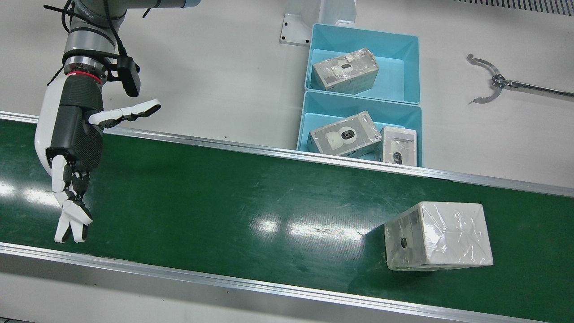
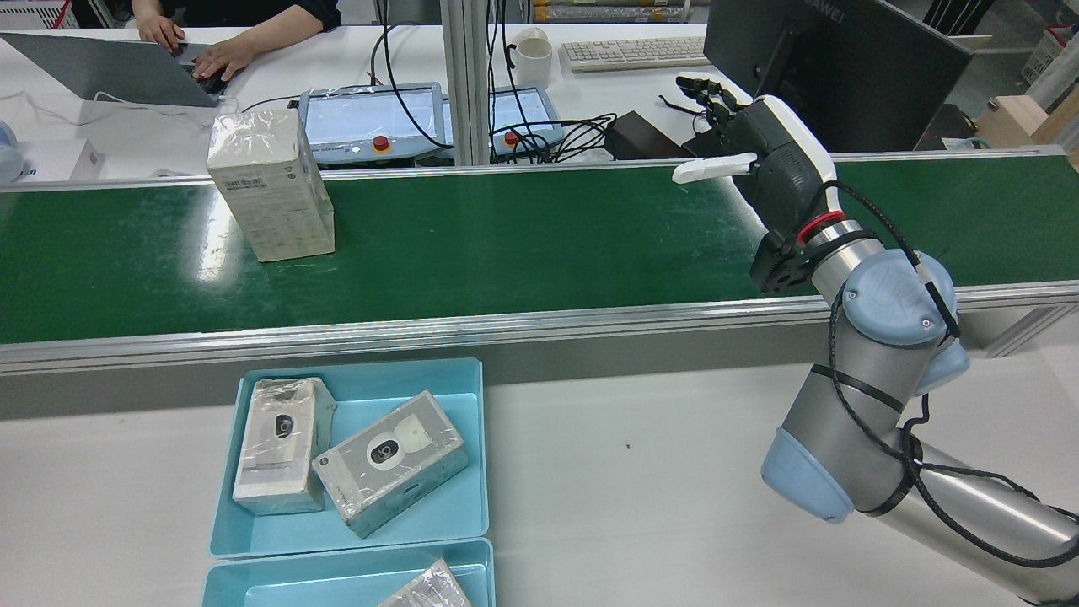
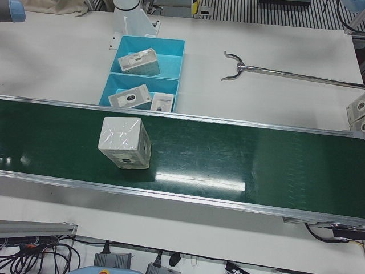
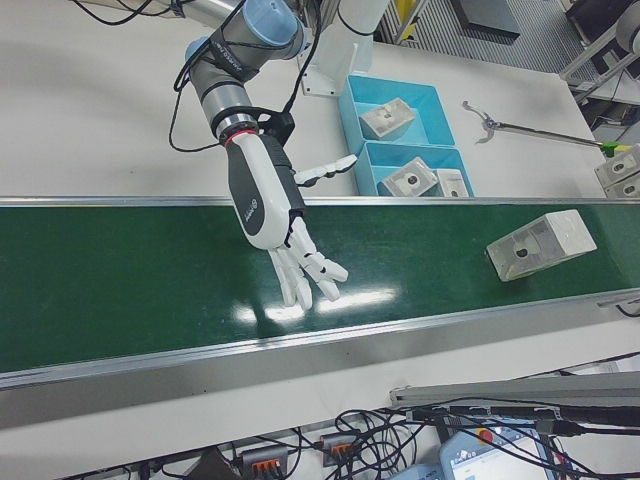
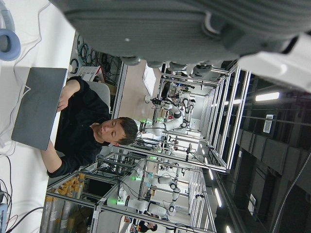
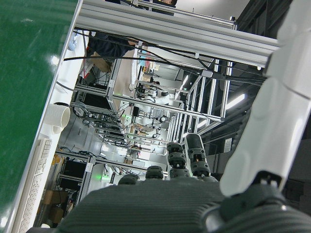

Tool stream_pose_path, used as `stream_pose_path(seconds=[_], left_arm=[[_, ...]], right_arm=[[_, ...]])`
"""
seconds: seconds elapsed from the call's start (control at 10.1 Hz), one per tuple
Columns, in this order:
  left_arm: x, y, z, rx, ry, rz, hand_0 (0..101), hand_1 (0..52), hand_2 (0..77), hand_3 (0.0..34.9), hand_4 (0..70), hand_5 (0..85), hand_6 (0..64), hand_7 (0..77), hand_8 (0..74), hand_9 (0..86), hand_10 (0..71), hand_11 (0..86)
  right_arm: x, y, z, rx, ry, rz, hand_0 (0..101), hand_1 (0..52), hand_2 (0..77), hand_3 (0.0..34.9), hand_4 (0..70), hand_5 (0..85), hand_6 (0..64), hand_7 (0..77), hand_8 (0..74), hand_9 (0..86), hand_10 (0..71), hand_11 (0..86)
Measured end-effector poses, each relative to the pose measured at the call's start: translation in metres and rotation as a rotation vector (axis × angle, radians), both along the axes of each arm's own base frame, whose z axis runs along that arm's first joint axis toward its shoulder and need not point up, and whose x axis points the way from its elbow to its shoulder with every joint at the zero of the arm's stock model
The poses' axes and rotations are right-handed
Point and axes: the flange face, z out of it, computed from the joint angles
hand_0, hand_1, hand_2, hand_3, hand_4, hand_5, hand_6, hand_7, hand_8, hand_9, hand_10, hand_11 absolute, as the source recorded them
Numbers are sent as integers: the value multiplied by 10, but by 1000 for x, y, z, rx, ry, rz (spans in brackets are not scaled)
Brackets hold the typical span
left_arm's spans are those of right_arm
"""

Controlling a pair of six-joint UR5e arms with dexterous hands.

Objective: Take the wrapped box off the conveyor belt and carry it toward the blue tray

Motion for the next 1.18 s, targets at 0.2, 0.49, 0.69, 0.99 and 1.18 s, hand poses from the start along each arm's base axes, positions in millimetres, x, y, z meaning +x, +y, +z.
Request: stream_pose_path(seconds=[0.2, 0.49, 0.69, 0.99, 1.18], left_arm=[[0, 0, 0, 0, 0, 0, 0, 0, 5, 0, 0, 11, 0, 0, 5, 5, 5, 5], [0, 0, 0, 0, 0, 0, 0, 0, 5, 0, 0, 11, 0, 5, 5, 5, 5, 5], [0, 0, 0, 0, 0, 0, 0, 0, 5, 0, 0, 11, 0, 0, 5, 0, 5, 5], [0, 0, 0, 0, 0, 0, 0, 0, 5, 0, 0, 11, 0, 5, 5, 0, 5, 5], [0, 0, 0, 0, 0, 0, 0, 0, 5, 0, 0, 11, 0, 0, 5, 5, 5, 5]], right_arm=[[0, 0, 0, 0, 2, 0, 426, 71, 16, 12, 16, 240, 27, 22, 16, 22, 0, 11], [-1, 0, 0, -1, 3, -1, 431, 87, 33, 12, 22, 245, 27, 22, 16, 22, 0, 11], [-1, 0, 0, -1, 3, -1, 431, 87, 38, 12, 38, 251, 33, 22, 11, 22, 0, 11], [-1, 1, 0, -1, 3, -2, 438, 87, 38, 12, 38, 251, 33, 22, 16, 22, 0, 11], [-1, 1, 0, -1, 3, -2, 438, 87, 38, 13, 38, 251, 33, 22, 11, 22, 0, 11]])
